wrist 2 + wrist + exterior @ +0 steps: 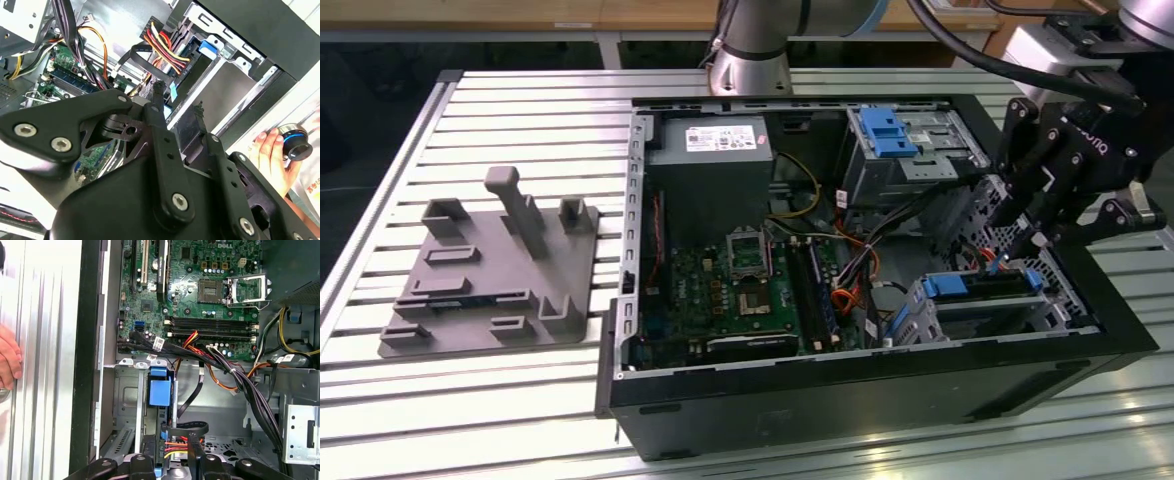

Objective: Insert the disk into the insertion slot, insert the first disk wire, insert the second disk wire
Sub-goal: 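Insert the second disk wire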

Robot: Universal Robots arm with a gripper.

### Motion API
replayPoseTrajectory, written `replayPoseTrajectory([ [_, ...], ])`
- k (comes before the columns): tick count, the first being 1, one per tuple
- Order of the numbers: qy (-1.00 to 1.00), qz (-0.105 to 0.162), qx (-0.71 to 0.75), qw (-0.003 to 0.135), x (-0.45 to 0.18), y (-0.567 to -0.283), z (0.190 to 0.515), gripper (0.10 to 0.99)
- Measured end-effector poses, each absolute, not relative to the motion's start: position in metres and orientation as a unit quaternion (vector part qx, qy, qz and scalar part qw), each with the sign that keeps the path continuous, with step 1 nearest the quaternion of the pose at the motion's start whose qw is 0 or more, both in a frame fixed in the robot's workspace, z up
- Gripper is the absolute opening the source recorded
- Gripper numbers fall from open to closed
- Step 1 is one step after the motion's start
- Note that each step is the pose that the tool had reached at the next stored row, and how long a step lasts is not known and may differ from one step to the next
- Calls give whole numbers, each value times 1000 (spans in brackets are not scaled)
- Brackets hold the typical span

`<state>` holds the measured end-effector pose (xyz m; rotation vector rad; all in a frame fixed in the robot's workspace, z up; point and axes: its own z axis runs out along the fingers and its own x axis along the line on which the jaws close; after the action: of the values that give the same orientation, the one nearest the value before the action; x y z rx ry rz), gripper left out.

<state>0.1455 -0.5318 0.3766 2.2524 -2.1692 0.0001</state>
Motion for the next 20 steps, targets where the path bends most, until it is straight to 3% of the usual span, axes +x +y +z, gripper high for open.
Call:
replayPoseTrajectory([
  [10, -694, 0, 720, 7, 146, -532, 377, 376],
  [11, -694, 0, 720, 7, 146, -532, 377, 314],
  [12, -694, 0, 720, 7, 146, -532, 377, 314],
  [15, -694, 0, 720, 7, 146, -532, 377, 133],
  [20, -694, 0, 720, 7, 146, -532, 377, 102],
])
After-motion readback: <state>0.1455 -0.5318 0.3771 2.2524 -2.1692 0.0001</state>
